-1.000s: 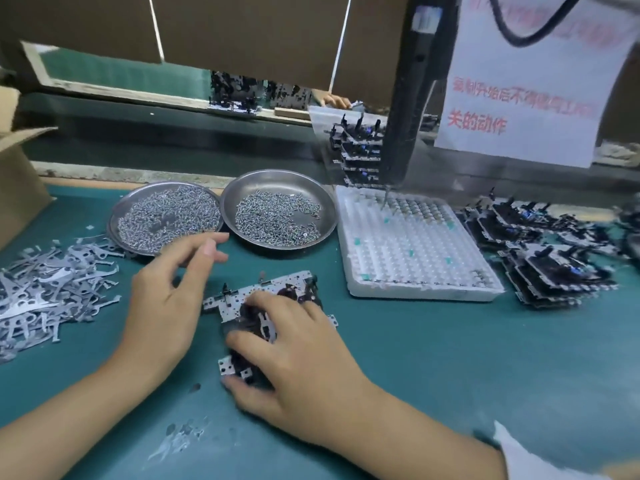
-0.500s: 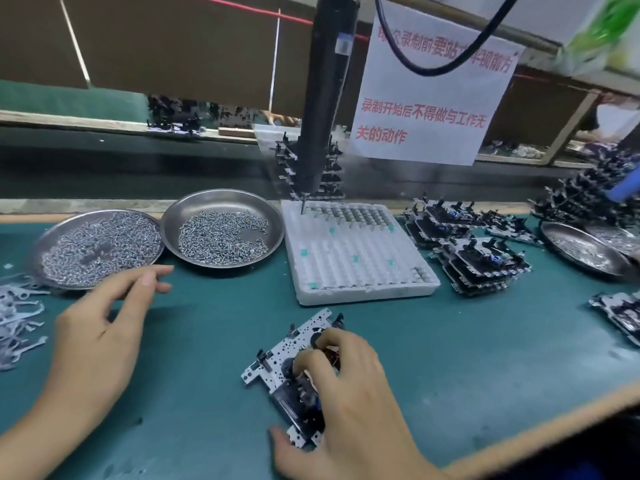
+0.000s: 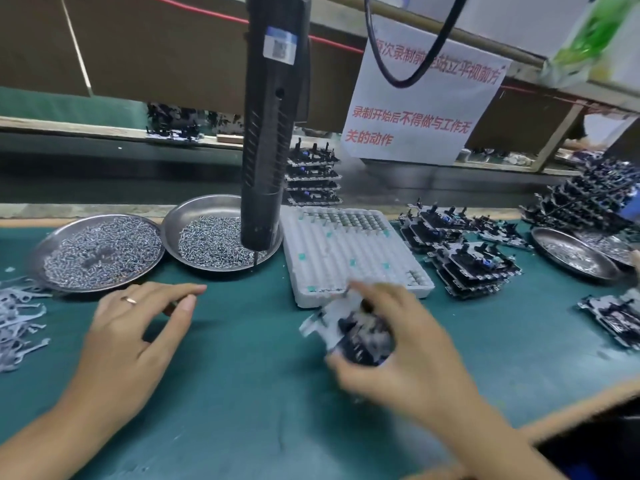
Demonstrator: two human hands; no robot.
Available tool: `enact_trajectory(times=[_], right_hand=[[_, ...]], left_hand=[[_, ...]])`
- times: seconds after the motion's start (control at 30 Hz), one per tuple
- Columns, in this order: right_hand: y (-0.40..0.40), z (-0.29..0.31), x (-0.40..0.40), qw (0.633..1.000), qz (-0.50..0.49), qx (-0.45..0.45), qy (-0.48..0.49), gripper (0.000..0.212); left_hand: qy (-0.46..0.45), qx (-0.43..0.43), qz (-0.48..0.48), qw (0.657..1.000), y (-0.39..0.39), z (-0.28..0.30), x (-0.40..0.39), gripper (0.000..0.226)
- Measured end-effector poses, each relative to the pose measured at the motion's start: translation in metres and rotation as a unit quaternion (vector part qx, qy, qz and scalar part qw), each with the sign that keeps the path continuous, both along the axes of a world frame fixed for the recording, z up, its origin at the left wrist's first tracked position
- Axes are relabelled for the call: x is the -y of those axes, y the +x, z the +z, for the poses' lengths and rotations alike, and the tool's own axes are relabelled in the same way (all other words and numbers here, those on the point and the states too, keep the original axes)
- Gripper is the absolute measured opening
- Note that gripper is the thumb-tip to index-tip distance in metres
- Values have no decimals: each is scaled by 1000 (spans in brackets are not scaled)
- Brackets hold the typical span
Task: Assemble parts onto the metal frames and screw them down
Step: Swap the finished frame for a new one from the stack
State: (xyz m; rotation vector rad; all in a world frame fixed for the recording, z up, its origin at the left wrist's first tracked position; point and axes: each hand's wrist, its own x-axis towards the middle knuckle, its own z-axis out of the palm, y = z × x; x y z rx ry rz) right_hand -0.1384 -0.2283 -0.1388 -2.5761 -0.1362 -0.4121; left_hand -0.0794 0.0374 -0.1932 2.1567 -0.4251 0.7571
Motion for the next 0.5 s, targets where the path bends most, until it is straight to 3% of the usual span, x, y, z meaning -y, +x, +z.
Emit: enact_trajectory(times=[0.1, 0.23, 0.43, 0.5], right_hand=[[32, 31, 55, 994, -91, 46, -36, 78], [87, 60, 138, 963, -242, -24, -118, 77], [126, 54, 187, 943, -235, -204, -117, 79], [129, 52, 187, 933, -246, -224, -134, 81]], left_hand=[[-2, -3, 5, 1000, 0, 0, 0, 31], [2, -2, 3, 1000, -1, 2, 2, 32], [6, 5, 2, 1000, -3, 4, 2, 34], [10, 6, 5, 1000, -4, 5, 3, 35]])
